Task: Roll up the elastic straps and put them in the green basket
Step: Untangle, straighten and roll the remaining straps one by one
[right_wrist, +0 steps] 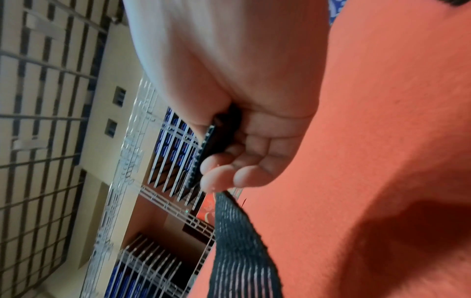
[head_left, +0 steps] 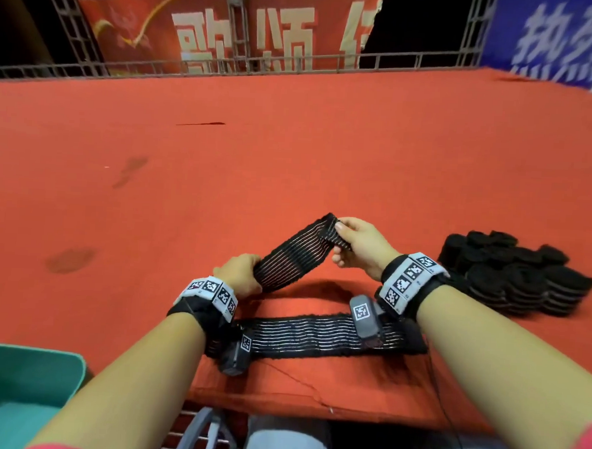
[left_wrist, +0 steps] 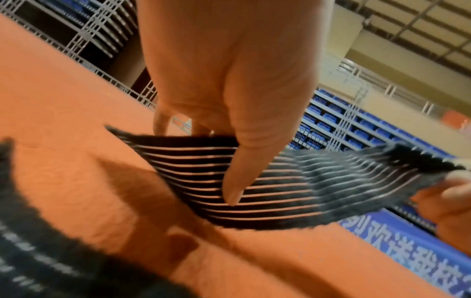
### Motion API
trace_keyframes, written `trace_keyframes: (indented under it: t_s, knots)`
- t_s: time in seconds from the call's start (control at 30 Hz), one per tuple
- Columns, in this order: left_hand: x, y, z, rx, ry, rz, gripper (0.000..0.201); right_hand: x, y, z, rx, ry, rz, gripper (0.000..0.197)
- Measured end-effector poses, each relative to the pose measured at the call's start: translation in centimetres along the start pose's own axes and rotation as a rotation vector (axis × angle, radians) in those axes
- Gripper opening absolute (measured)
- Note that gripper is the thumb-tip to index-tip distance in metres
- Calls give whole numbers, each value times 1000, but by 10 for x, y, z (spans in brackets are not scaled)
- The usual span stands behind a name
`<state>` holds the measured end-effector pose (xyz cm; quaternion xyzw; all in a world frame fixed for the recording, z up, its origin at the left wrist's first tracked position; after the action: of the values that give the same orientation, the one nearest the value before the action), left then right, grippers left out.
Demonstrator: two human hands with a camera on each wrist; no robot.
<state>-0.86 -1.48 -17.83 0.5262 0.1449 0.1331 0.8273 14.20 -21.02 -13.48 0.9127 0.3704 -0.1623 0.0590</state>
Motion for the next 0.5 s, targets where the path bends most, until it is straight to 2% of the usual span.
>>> trace_keyframes:
  t_s: [0.13, 0.27, 0.37, 0.47, 0.5]
  knots:
    - [2, -11, -20, 11, 47, 15, 29, 1, 26, 4, 7, 6, 162, 17]
    - [-3, -3, -28, 42, 120, 129, 11, 4, 41, 10, 40, -8, 264, 19]
    - [-5, 7, -35, 57, 142, 211, 7, 7, 51, 14, 100, -33, 322, 17]
    - [-6, 17, -40, -3, 117, 291, 9, 7, 61, 16, 185, -33, 381, 3]
    - [-8, 21, -42, -11, 118, 326, 10, 7, 65, 17, 214, -30, 399, 6]
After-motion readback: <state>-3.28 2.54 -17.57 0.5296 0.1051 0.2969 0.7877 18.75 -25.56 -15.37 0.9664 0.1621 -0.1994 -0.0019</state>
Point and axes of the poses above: each hand's wrist, its own x-axis towards the middle knuckle, its own y-axis out of the back of the hand, z = x × y, the point moved 5 cm from there along x, towards the middle knuckle, and after that the axes turned 13 degrees about -y, right-handed, at the moved point
